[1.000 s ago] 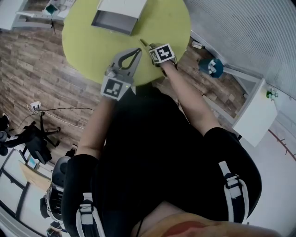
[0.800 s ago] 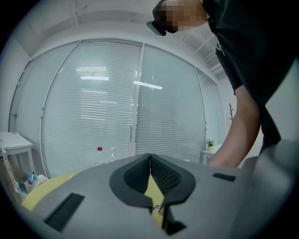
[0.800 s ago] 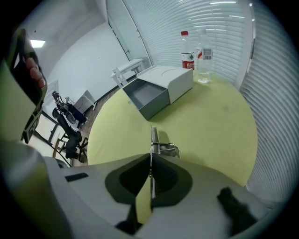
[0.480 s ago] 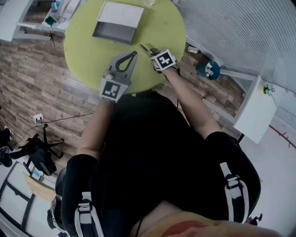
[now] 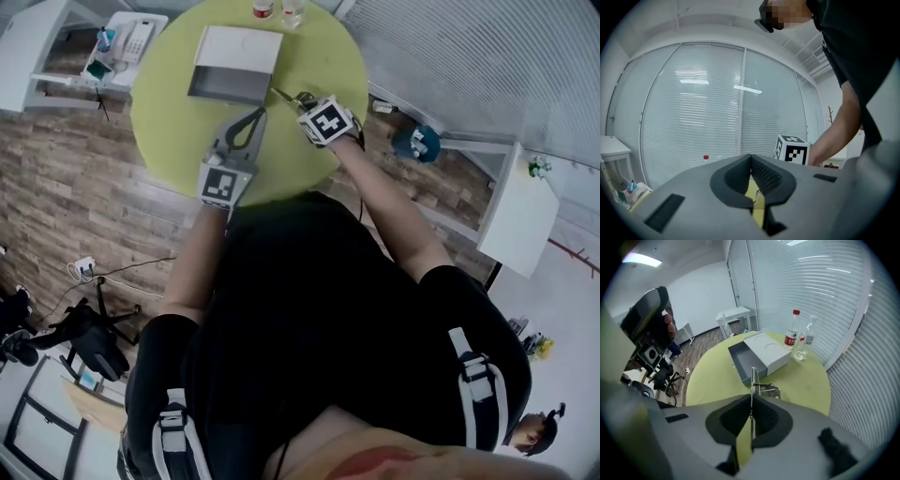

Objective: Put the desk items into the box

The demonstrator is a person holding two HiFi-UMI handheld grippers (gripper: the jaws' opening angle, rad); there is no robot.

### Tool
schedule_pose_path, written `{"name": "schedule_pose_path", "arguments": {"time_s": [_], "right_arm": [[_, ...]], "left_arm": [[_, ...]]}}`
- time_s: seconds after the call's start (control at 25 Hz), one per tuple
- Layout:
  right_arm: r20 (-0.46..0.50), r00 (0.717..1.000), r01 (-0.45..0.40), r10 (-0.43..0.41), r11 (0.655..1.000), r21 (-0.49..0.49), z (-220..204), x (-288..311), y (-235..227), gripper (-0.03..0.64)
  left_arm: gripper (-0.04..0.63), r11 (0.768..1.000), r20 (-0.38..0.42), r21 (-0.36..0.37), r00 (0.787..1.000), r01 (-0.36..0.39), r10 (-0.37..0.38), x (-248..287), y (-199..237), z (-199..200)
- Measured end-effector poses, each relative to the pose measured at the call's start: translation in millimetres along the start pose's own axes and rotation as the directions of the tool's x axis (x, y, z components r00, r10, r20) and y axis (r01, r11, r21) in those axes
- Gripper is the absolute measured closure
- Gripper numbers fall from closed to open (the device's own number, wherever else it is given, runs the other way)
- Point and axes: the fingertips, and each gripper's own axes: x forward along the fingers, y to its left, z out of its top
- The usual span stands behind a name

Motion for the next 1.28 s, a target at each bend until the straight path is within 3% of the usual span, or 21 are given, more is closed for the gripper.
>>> {"name": "schedule_pose_path", "arguments": {"time_s": [0.64, 0.92, 1.28], "right_arm": [[0.002, 1.000, 0.003, -0.003, 0.987, -0.159, 95.4, 34.2, 23.1, 0.591], [-0.019, 0.998, -0.061, 0.059, 0.986, -0.155, 124.8, 68.7, 46.5, 0.591], [-0.032, 0.998, -0.056, 0.051, 0.983, -0.175, 148.9, 110.2, 48.7, 0.591]], "left_arm": [[0.583, 0.998, -0.027, -0.005, 0.998, -0.062, 0.062, -20.8, 71.4, -13.6], [0.583, 0.996, -0.039, -0.020, 0.995, -0.088, 0.087, -26.0, 106.1, -24.9], [0.583, 0.992, -0.046, -0.035, 0.992, -0.118, 0.116, -18.8, 138.6, -43.9]]}}
